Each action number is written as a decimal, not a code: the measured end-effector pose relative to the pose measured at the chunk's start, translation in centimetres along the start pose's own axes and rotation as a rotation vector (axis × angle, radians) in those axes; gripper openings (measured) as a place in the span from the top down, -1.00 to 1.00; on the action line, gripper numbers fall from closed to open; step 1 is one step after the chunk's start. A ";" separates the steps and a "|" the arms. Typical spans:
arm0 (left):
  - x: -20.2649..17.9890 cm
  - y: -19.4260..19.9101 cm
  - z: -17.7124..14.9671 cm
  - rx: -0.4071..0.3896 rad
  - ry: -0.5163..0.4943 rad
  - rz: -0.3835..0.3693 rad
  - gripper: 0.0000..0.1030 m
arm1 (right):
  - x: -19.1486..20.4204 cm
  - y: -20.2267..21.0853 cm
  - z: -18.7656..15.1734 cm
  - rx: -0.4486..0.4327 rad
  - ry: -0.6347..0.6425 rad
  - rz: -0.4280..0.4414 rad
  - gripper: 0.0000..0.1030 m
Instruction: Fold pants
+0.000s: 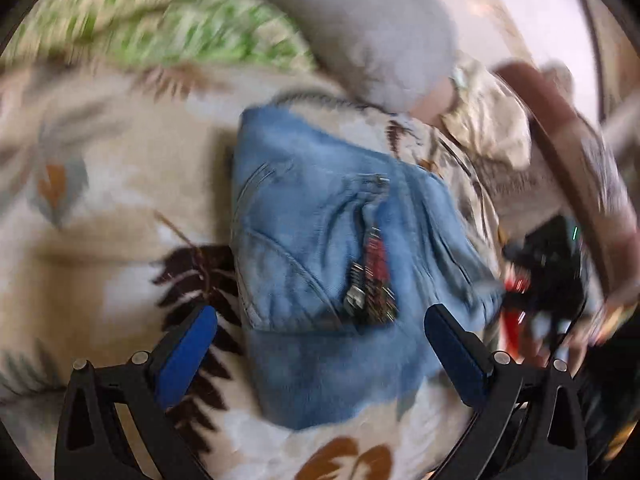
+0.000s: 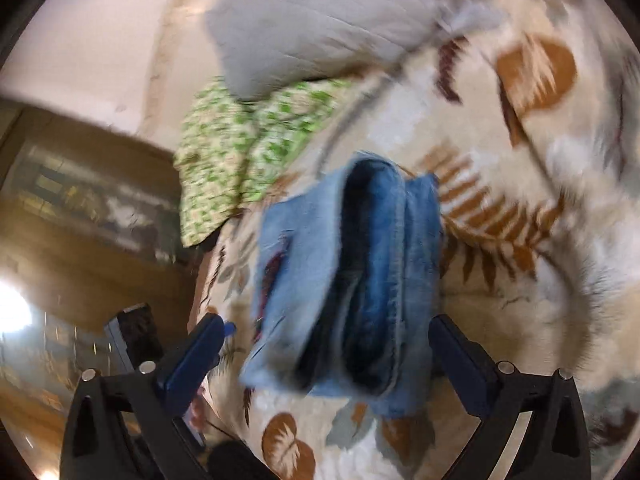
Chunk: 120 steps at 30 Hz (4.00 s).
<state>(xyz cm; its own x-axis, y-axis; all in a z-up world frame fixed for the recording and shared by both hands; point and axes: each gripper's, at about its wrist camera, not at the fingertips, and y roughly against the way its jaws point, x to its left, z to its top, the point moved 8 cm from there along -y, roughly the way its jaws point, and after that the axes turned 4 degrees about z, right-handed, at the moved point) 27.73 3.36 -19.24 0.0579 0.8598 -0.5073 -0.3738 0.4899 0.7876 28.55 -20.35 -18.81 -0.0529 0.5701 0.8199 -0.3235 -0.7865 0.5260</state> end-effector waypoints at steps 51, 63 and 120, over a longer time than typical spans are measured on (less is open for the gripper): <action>-2.8 -4.7 -5.2 0.041 -0.090 0.074 -0.02 | -1.8 -0.3 -9.8 -0.062 0.277 -0.210 0.10; -2.5 -4.3 -5.3 0.022 -0.090 0.113 -0.18 | -1.2 -0.3 -9.6 -0.104 0.336 -0.297 -0.02; -2.2 -7.1 7.9 0.097 -0.123 0.418 0.17 | 5.1 2.4 -14.8 -0.233 0.895 -0.462 0.11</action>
<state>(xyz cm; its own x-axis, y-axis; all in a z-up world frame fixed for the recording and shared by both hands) 37.59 -0.86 -20.98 0.0318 0.9947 -0.0978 -0.3004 0.1028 0.9482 13.56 -15.80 -16.68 -0.5297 0.8476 0.0309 -0.6606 -0.4351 0.6118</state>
